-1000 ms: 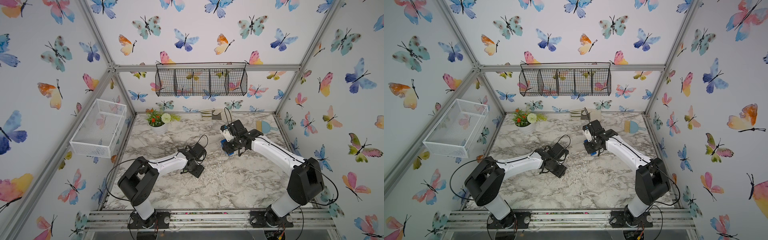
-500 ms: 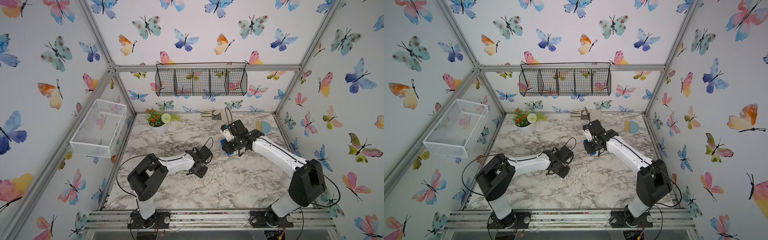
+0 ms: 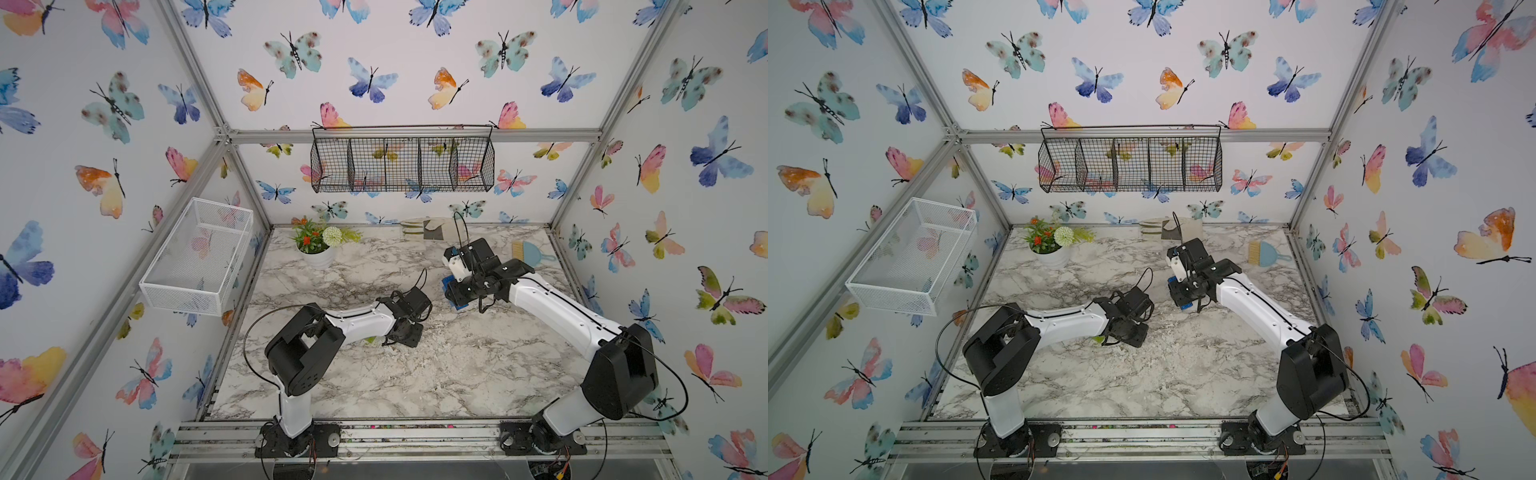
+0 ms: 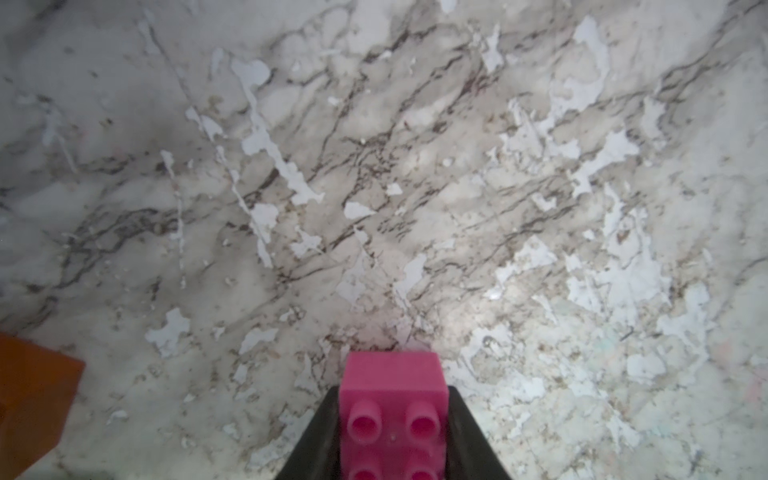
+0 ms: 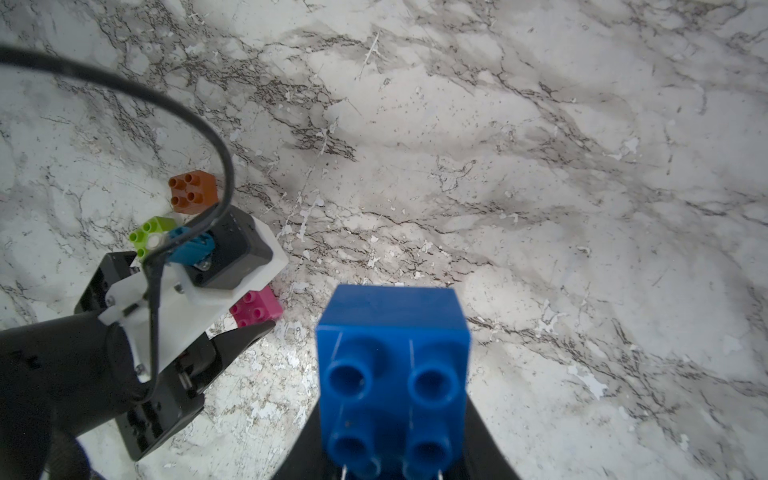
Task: Assemble the letter y with lego
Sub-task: Move the lego brick at the center of the board, then assemble the lego brick with the lego brick.
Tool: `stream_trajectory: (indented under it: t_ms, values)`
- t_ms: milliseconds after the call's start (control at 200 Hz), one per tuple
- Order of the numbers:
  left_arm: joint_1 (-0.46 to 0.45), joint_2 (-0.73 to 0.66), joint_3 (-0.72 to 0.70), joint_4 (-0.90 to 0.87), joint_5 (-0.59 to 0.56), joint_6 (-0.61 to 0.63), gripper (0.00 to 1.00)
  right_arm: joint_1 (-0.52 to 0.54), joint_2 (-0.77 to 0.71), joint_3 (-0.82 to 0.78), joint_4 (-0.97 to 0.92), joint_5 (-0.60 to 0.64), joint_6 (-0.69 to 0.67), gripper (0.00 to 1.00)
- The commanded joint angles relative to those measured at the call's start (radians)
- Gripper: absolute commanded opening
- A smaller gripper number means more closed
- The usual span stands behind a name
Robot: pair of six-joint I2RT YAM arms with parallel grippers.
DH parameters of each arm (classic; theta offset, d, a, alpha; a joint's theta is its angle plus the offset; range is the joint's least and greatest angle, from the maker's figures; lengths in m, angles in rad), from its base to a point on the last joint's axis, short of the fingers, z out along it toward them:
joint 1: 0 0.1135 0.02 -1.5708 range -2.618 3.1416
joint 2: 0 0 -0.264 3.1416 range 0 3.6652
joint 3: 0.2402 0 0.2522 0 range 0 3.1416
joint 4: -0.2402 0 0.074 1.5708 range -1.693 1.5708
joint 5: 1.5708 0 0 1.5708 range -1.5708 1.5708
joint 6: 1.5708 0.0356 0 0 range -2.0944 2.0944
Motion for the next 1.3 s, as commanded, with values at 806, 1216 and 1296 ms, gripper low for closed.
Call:
stream_trajectory:
  t_ms: [806,1216,1296]
  values:
    - [0.647,-0.643,-0.209,-0.109,0.138,0.049,0.99,0.208,0.251,0.100,-0.024,-0.179,-0.386,0.10]
    - [0.706,-0.648,-0.286,-0.054,0.165,0.092,0.98,0.290,0.401,0.172,-0.055,-0.071,-0.391,0.10]
    - [0.709,-0.648,-0.286,-0.046,0.161,0.093,0.98,0.293,0.411,0.175,-0.045,-0.061,-0.391,0.10]
